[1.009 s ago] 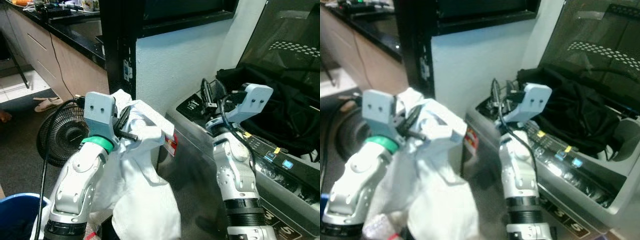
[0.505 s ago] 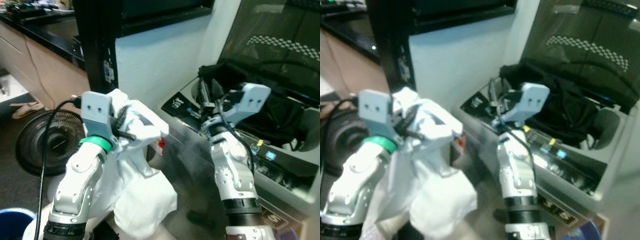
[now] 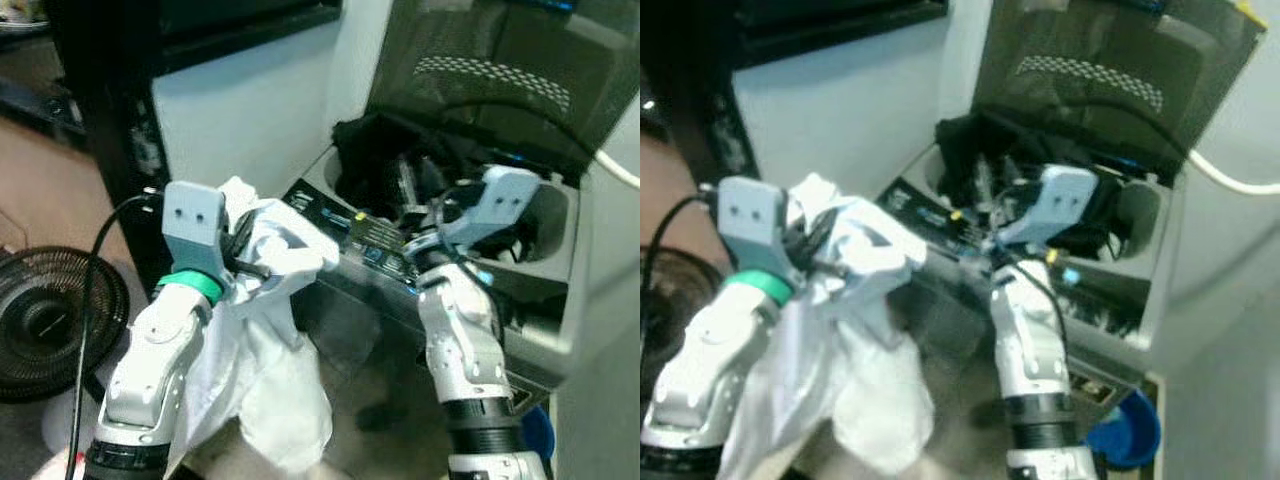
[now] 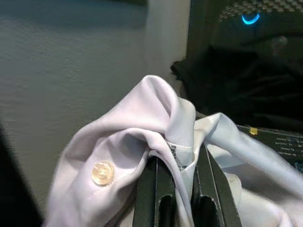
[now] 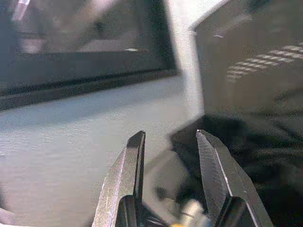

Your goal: Clothes washing

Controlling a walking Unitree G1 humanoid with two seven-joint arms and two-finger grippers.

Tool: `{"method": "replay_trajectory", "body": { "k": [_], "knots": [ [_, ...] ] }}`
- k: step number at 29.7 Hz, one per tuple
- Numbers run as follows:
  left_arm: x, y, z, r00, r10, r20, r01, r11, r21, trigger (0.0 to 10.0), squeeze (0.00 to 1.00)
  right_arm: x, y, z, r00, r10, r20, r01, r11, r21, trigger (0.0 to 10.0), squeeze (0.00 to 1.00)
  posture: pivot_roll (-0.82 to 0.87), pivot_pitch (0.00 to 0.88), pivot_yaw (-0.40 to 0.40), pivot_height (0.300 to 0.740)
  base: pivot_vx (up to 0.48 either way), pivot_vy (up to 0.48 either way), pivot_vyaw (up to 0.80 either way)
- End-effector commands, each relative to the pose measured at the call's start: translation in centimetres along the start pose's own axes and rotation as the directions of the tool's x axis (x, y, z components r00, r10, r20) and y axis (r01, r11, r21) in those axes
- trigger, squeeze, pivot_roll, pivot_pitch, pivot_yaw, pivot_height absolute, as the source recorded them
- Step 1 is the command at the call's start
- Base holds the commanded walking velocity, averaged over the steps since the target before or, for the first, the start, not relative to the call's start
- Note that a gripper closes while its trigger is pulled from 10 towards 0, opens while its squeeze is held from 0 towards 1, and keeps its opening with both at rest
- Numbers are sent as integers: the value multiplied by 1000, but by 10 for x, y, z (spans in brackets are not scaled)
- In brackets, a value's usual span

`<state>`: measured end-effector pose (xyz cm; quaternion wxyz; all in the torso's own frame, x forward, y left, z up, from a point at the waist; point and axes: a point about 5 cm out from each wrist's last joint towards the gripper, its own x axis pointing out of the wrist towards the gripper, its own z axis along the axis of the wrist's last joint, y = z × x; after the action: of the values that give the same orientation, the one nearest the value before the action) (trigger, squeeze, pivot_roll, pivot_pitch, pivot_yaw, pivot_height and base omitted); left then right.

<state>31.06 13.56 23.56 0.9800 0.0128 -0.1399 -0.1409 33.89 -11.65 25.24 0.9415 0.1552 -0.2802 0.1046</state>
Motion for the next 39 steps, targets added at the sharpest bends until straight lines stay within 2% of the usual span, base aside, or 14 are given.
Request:
{"method": "replay_trajectory", "body": {
  "k": [1,29,32,34,39],
  "knots": [
    [1,-4,8,999,-23,38,23,1000,6,10000,0,2,-2,5,1000,-9,20,9,1000,-5,10000,0,65,0,17,740,0,0,-800],
    [2,-2,12,999,-12,46,11,1000,20,10000,0,4,-2,9,999,-13,33,13,1000,6,10000,0,71,0,17,740,0,0,-800],
    [1,-2,15,997,-2,72,-1,999,33,10000,0,4,-3,9,999,-13,32,13,1000,5,10000,0,71,0,17,740,0,0,-800],
    [1,-2,18,995,6,101,-12,998,58,10000,0,3,-2,8,1000,-2,25,3,1000,-5,10000,0,71,0,17,740,362,0,-400],
    [4,-1,21,993,22,112,-29,998,61,10000,0,2,3,5,1000,28,11,-27,999,-25,10000,0,72,0,16,740,458,0,0]
  ]
}}
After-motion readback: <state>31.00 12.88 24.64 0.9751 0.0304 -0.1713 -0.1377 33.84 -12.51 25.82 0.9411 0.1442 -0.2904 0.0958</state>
